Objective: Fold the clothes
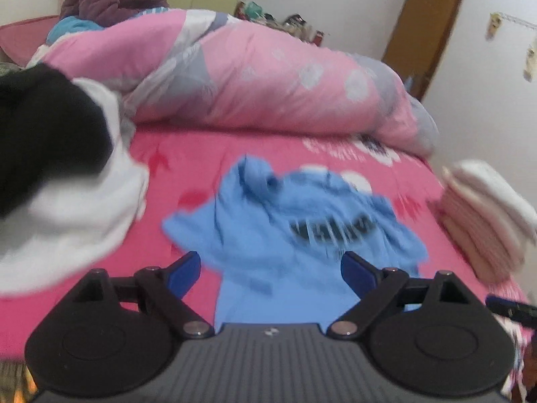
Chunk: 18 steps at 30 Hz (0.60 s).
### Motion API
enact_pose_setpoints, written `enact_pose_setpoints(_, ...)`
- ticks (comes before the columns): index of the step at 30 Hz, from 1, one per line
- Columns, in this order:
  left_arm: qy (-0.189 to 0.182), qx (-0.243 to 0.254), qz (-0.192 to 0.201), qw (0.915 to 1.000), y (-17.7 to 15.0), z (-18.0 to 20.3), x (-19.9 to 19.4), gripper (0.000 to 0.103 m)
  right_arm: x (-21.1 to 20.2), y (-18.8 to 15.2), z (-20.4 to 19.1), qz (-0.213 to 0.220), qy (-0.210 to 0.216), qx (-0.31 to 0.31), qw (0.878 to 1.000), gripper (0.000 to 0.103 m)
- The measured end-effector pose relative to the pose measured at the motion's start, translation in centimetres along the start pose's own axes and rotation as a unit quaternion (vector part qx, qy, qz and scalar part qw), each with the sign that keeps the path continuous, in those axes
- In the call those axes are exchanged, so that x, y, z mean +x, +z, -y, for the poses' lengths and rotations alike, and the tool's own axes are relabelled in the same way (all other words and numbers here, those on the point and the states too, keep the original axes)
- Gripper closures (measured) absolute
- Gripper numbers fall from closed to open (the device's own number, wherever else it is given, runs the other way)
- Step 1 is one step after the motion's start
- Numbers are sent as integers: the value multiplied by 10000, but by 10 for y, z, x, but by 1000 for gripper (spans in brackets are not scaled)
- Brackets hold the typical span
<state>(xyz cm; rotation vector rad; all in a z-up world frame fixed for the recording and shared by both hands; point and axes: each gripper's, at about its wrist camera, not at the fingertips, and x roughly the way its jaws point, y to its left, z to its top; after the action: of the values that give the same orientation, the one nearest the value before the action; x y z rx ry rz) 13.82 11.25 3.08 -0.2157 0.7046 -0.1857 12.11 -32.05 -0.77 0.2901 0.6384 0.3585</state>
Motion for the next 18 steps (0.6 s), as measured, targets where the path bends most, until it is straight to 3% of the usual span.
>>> enact_pose_setpoints(6,-166,66,-638,9978,-81,-6,-19,14,-25,-52,24,-37,31,961,9954,35)
enact_pose_setpoints(10,-208,-213,-983,9947,-115,-12,-13,26,-26,-70,35,-84,139,1474,9889,45)
enact_pose_setpoints(13,-151,-368,-979,9944,-126,-15,-13,32,-19,-75,39,-165,126,1686,9855,50)
enact_pose_setpoints(18,-30,-330,-810,9962,-134,-16,-16,40,6,-78,41,-444,95,1805,9825,73)
